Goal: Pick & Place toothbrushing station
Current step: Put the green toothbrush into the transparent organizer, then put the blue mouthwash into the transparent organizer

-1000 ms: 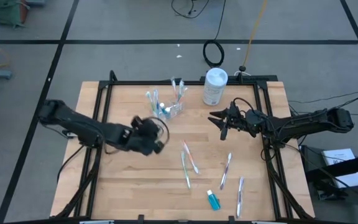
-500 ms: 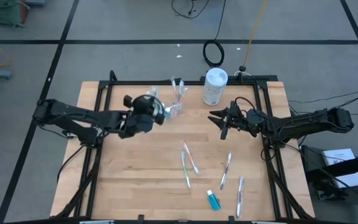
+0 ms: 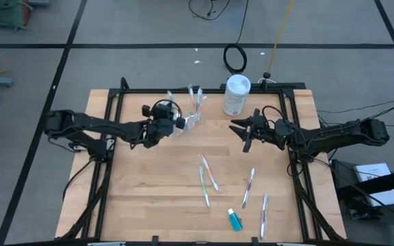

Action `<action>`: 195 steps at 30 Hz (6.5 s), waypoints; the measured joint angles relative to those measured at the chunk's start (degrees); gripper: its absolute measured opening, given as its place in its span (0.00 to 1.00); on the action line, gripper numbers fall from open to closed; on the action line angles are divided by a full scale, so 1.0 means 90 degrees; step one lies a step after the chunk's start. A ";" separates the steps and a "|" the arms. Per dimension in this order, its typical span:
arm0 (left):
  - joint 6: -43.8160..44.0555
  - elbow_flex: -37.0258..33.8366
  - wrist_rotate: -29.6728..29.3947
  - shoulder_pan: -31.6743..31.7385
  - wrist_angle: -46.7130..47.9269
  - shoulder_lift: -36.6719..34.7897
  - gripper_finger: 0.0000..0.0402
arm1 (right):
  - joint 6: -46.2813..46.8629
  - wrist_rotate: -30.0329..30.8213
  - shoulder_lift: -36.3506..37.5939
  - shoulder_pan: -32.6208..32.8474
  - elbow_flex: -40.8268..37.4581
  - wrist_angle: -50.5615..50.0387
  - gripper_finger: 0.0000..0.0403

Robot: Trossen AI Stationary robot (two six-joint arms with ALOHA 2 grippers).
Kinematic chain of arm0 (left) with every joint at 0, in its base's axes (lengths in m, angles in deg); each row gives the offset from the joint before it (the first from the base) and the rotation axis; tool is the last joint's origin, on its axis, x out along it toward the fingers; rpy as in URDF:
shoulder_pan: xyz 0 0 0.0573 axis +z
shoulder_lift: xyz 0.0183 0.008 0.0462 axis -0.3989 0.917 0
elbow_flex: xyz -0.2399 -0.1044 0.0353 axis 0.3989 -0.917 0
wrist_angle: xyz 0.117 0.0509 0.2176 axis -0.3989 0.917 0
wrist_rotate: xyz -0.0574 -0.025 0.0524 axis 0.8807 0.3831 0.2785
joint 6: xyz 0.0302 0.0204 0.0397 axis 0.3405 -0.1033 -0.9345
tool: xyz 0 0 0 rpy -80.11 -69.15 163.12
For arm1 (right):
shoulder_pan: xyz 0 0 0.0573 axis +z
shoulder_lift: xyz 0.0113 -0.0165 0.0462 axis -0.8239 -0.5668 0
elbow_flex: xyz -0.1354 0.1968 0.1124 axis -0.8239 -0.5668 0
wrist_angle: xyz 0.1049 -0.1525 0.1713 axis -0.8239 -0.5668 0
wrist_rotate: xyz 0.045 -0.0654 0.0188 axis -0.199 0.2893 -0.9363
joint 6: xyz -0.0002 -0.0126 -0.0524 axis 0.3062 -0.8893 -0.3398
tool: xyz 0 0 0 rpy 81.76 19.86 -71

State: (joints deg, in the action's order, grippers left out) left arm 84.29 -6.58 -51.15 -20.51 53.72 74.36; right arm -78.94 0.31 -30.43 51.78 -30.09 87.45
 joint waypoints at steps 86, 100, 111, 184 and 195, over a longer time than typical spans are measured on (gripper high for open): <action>-0.0439 -0.0687 0.2004 -0.1466 -0.0574 -0.0383 0.44 | 0.1190 -0.0029 0.0000 0.0003 0.0000 0.0107 0.29; -0.1061 -0.0682 0.4629 -0.1229 -0.1850 -0.0385 0.44 | 0.1143 -0.0495 -0.0730 0.1452 0.1134 -0.0312 0.29; -0.1030 -0.0682 0.4993 -0.1039 -0.1273 -0.0361 0.44 | 0.3292 0.0740 -0.3006 0.3096 0.3944 -0.4938 0.29; -0.0690 -0.0692 0.4985 -0.1093 -0.0725 -0.0359 0.44 | 0.6612 -0.1170 -0.6298 0.4900 0.5302 -0.6341 0.58; -0.0692 -0.0692 0.4985 -0.1093 -0.0719 -0.0359 0.44 | 0.6004 -0.1125 -0.6321 0.4924 0.5284 -0.6398 0.40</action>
State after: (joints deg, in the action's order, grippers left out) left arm 78.06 -12.81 -6.28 -30.34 47.25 71.13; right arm -24.91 -9.82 -87.32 96.10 17.47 29.87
